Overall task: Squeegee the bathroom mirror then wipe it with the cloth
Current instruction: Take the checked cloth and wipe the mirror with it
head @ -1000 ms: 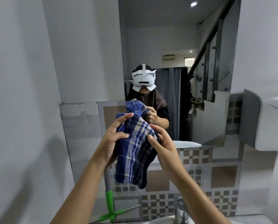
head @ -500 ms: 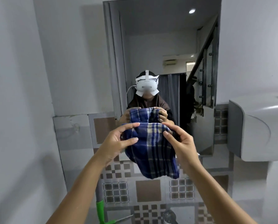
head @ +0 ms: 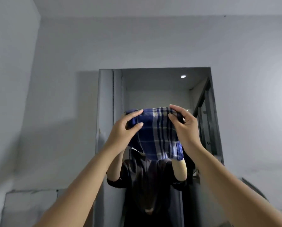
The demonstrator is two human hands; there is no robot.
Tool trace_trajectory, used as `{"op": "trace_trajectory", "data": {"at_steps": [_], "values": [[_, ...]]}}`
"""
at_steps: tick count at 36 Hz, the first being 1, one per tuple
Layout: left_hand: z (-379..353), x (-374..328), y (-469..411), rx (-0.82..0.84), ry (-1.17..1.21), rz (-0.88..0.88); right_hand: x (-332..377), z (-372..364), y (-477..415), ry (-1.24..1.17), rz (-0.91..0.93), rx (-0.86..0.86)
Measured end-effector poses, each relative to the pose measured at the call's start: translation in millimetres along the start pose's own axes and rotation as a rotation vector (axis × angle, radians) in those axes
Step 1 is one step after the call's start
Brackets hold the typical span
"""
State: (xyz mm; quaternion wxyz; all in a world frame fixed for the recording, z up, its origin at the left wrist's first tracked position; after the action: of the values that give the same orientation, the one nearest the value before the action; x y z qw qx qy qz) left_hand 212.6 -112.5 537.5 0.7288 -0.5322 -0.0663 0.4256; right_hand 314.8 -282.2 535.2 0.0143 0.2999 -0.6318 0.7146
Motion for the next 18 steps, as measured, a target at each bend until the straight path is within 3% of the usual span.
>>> {"op": "trace_trajectory", "data": {"at_steps": [3, 9, 14, 18], "values": [[9.1, -5.9, -32.2, -0.034, -0.306, -0.09, 6.4, -1.3, -38.3, 0.056, 0.059, -0.034], [11.0, 0.6, -54.3, -0.105, -0.652, -0.187, 5.4, -0.1, -54.7, 0.169, 0.107, -0.018], [8.3, -0.7, -54.4, -0.103, -0.747, -0.192, 4.4, 8.9, -35.8, 0.169, 0.064, -0.06], [7.7, -3.6, -56.1, -0.057, -0.764, -0.133, 28.1, 15.0, -11.2, 0.191, 0.129, -0.255]]}}
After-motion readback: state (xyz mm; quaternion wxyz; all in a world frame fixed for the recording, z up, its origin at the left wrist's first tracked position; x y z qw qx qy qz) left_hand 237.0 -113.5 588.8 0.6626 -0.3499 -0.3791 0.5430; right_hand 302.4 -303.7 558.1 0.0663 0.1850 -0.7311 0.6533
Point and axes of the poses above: each hand's wrist, its own y-axis away from the middle knuckle, its own z-axis out of the back of the hand, x = y × z, the point moved 6 cm from there along -y, towards the middle knuckle, and after that the axes turned 13 degrees about x, right-handed, at the moved point
